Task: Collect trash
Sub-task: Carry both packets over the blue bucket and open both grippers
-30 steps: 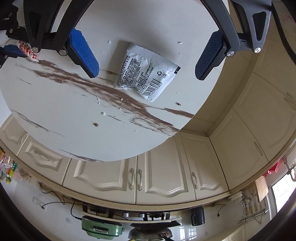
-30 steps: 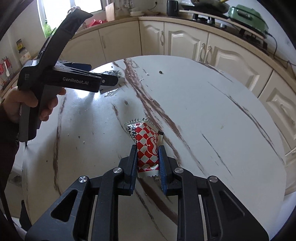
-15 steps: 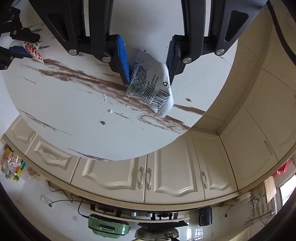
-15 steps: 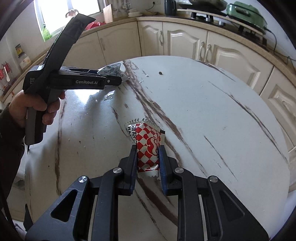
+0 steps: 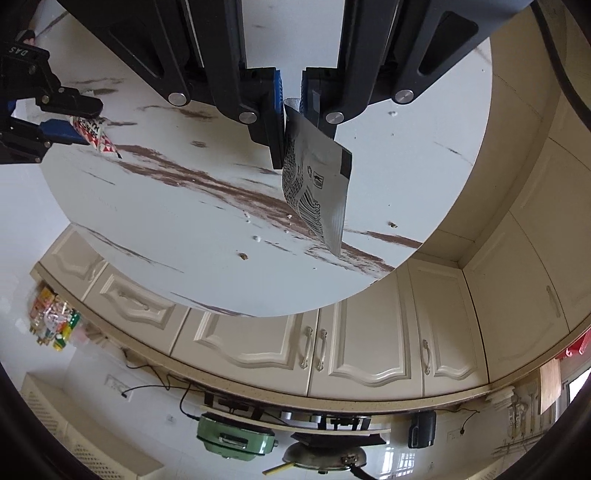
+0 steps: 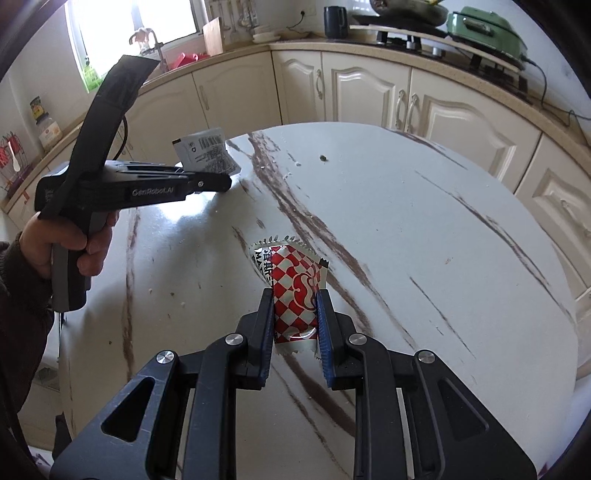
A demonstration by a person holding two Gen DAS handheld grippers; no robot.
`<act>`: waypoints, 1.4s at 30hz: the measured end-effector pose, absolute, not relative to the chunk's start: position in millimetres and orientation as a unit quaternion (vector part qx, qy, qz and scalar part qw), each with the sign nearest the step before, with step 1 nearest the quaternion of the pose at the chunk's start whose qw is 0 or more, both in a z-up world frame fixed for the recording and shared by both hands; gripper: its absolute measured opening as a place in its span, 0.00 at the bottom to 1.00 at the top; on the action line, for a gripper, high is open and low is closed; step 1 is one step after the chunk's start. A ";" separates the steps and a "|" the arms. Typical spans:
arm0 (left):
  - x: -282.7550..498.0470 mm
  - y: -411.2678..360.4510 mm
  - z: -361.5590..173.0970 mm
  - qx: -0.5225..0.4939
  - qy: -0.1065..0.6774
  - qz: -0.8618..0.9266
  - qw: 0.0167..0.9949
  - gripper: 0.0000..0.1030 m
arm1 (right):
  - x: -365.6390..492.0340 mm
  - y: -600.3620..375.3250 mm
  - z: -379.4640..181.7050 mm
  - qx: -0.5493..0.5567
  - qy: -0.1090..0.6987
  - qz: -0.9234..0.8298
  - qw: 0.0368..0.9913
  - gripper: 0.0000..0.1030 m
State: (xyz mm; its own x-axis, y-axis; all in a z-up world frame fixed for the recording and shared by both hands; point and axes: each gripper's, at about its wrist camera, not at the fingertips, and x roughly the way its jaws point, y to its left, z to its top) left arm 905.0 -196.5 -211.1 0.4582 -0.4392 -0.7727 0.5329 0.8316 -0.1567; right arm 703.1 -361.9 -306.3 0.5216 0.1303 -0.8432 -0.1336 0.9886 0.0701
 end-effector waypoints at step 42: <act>649.0 239.7 -292.1 -0.053 0.527 -0.160 0.833 0.03 | 785.7 45.4 -510.0 -0.047 0.541 0.189 0.818 0.22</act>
